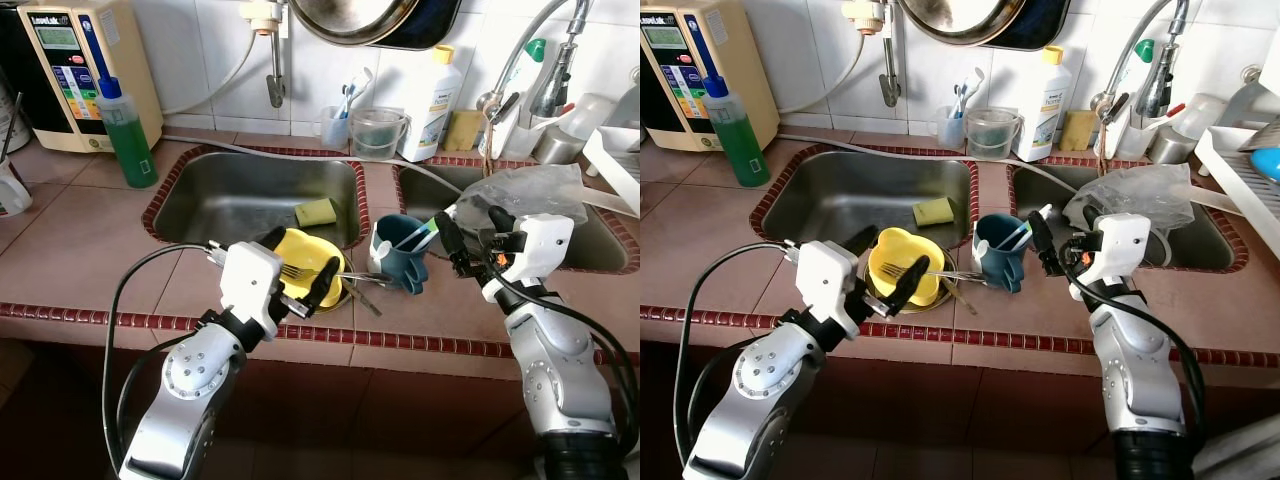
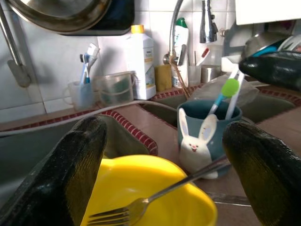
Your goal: Kitchen organization
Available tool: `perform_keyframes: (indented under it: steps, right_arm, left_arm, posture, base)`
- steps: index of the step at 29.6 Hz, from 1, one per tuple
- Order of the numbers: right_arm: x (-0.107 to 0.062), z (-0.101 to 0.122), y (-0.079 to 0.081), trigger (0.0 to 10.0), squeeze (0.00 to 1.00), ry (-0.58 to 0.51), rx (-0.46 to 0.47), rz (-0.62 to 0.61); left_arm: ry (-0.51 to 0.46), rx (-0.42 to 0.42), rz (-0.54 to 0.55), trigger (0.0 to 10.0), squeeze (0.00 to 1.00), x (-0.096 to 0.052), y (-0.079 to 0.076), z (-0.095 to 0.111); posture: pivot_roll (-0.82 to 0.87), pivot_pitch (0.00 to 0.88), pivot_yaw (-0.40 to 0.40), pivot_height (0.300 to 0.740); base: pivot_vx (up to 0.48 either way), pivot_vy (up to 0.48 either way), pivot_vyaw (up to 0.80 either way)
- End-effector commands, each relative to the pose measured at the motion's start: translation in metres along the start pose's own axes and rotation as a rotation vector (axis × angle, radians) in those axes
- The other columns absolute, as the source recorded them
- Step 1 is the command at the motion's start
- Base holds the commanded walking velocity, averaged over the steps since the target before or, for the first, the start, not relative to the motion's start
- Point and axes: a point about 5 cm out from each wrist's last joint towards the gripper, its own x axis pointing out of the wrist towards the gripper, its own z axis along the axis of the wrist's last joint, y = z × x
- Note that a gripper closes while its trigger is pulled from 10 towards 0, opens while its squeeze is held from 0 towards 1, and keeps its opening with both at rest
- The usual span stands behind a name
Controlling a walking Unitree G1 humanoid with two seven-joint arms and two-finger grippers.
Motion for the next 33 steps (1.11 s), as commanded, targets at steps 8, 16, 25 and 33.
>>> perform_keyframes:
  steps: [8, 16, 25, 33]
  right_arm:
    - [0.005, 0.001, -0.017, 0.6, 0.0, -0.019, 0.048, -0.003]
    - [0.008, -0.004, -0.022, 0.0, 0.0, -0.021, 0.067, 0.006]
    - [0.015, -0.004, -0.024, 0.0, 0.0, -0.034, 0.093, 0.045]
    - [0.023, -0.002, -0.022, 0.0, 0.0, -0.043, 0.146, 0.102]
  left_arm:
    - [-0.015, 0.024, -0.031, 10.0, 0.0, -0.001, -0.004, 0.006]
    - [-0.01, 0.026, -0.041, 10.0, 0.0, -0.002, -0.005, 0.006]
    - [-0.007, 0.024, -0.035, 10.0, 0.0, -0.003, -0.005, 0.007]
    - [-0.004, 0.027, -0.021, 10.0, 0.0, -0.004, -0.004, 0.007]
  posture:
    - [-0.02, 0.068, 0.016, 0.74]
    - [-0.02, 0.07, 0.021, 0.74]
    - [-0.01, 0.074, 0.02, 0.74]
    - [0.0, 0.082, 0.02, 0.74]
  base:
    - [0.0, 0.0, 0.0]
    - [0.0, 0.0, 0.0]
    - [0.0, 0.0, 0.0]
    - [0.0, 0.0, 0.0]
